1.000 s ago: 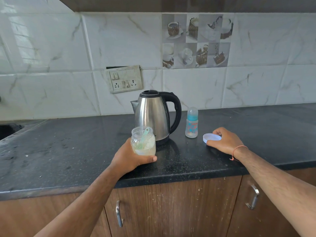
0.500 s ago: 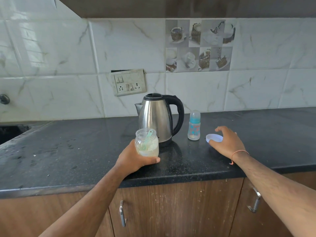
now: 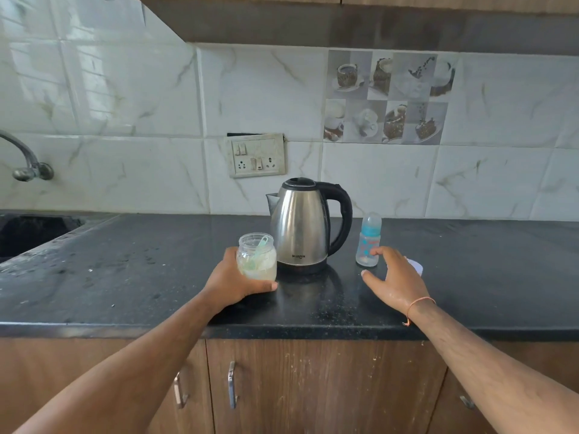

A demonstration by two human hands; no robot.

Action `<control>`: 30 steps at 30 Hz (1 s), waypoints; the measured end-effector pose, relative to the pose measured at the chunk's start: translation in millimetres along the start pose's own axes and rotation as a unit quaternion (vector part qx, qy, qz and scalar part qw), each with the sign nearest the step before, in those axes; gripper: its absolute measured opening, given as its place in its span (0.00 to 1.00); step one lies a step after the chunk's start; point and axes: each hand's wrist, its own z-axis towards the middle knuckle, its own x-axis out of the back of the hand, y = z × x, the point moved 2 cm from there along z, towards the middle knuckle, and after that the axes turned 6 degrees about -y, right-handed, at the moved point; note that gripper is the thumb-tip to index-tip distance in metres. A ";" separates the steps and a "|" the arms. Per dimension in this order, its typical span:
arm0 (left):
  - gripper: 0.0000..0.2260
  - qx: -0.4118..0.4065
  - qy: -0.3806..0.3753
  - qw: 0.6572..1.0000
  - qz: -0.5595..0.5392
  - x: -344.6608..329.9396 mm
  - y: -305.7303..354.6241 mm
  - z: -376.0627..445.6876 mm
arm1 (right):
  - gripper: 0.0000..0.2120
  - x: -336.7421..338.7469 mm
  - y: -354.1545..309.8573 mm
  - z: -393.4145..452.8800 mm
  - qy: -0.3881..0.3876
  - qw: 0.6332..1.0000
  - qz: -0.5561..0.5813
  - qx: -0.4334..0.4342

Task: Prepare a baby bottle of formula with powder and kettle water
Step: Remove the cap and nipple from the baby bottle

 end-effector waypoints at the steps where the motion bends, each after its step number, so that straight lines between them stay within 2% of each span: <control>1: 0.54 0.016 0.020 1.000 -0.010 8.7 -6.5 0.4 | 0.27 -1.2 -0.1 1.4 -0.006 1.000 0.003 -0.003; 4: 0.55 0.039 0.047 0.998 -0.019 33.6 -24.0 3.3 | 0.31 -2.4 2.1 6.2 -0.008 1.000 0.008 -0.019; 10: 0.44 0.047 0.096 0.994 -0.017 44.4 -36.6 11.4 | 0.36 -5.6 7.9 23.0 0.049 0.998 0.016 -0.040; 16: 0.45 0.058 0.115 0.992 0.015 44.0 -40.6 22.3 | 0.41 -10.6 15.5 51.3 0.052 0.984 -0.125 -0.113; 20: 0.46 0.063 0.115 0.991 0.027 44.2 -40.0 25.3 | 0.45 -8.6 13.6 69.1 0.020 0.979 -0.137 -0.151; 22: 0.46 0.063 0.117 0.991 0.033 43.4 -39.5 25.9 | 0.42 -10.0 14.6 78.5 0.021 0.980 -0.122 -0.156; 26: 0.49 0.066 0.117 0.990 0.033 42.8 -40.6 26.7 | 0.28 -13.9 13.2 86.4 0.024 0.983 -0.097 -0.153; 30: 0.52 0.060 0.112 0.992 0.019 42.5 -40.3 25.6 | 0.24 -15.7 2.3 77.8 0.034 0.985 -0.100 -0.135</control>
